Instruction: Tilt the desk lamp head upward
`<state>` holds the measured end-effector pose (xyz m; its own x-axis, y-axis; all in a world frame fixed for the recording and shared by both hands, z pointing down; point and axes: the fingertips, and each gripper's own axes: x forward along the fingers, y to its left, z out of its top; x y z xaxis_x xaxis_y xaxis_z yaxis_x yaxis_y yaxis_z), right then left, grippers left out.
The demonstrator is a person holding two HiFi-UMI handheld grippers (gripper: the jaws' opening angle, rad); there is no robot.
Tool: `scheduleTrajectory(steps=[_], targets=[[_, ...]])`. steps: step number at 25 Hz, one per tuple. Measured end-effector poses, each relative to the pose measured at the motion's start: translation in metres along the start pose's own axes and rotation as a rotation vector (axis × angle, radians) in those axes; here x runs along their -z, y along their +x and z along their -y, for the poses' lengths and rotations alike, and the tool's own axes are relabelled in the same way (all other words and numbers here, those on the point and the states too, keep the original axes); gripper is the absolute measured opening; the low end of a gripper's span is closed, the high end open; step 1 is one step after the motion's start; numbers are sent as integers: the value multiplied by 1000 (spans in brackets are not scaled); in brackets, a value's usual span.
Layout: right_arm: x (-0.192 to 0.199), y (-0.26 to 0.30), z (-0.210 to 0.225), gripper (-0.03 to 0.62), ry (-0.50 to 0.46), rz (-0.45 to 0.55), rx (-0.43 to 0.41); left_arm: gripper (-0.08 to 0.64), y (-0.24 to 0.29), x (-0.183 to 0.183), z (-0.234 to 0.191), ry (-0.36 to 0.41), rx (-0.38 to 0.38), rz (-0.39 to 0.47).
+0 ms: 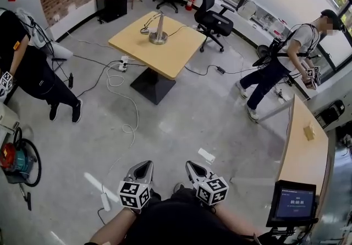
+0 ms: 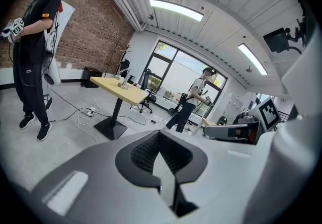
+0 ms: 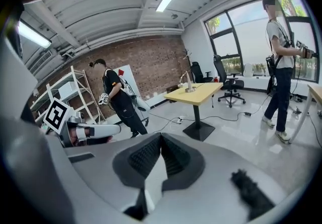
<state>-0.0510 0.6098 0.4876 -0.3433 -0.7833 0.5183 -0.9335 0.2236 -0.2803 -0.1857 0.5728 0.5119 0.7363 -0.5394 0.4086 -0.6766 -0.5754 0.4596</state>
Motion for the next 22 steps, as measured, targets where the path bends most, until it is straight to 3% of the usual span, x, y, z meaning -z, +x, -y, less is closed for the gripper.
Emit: scheduleTrajectory(steps=[6, 10, 14, 22], targets=[[-13, 38, 12, 5, 3, -25, -36, 6, 30, -13, -17, -15, -11, -14], [-41, 78, 46, 5, 5, -9, -87, 6, 66, -37, -36, -5, -70, -7], [-69, 99, 47, 5, 0, 21, -130, 6, 63, -62, -51, 3, -132, 16], [-132, 130, 132, 5, -9, 52, -219, 6, 158, -122, -16, 59, -178, 55]])
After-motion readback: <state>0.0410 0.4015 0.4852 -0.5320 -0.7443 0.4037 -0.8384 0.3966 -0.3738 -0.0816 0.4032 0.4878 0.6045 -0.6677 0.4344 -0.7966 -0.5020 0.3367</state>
